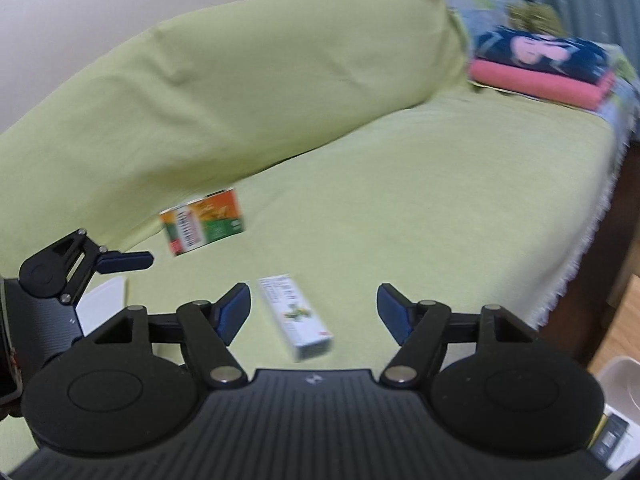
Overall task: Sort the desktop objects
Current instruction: 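Move the right gripper toward the orange-green medicine box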
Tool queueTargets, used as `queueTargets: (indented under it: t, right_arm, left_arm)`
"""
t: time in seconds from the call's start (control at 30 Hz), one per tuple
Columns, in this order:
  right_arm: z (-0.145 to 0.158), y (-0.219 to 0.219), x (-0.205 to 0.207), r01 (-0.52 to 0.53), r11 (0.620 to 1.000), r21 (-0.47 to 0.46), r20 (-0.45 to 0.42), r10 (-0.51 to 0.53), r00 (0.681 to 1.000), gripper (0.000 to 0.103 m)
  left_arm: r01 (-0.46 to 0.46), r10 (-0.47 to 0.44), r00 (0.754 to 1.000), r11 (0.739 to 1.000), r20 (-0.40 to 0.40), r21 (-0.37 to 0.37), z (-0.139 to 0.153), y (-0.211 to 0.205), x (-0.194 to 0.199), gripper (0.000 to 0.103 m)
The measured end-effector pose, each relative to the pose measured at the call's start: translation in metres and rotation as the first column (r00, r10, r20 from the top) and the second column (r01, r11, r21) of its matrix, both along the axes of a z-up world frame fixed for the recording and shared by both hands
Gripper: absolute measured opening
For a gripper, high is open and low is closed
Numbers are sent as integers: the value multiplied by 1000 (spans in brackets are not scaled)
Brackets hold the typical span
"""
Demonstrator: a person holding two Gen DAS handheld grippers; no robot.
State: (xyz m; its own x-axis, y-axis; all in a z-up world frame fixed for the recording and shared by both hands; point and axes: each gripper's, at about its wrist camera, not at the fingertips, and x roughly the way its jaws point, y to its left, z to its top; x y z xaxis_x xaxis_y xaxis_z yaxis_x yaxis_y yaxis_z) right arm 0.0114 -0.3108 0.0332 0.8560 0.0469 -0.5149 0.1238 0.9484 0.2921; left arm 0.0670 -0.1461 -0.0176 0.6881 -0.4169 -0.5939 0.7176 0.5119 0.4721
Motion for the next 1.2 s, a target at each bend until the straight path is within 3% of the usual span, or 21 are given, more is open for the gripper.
queueTargets:
  t: [0.7,1.2]
  right_arm:
    - [-9,51,42,-103,994,-28,-56,102,993,68]
    - [-8,82,110,-183,980,-72,-75,178,981,71]
  left_arm:
    - [-66,65,997,998,-34,-25,-12,43,39,103]
    - [-111,111,994,994,-7,-6,-9,79,131,102]
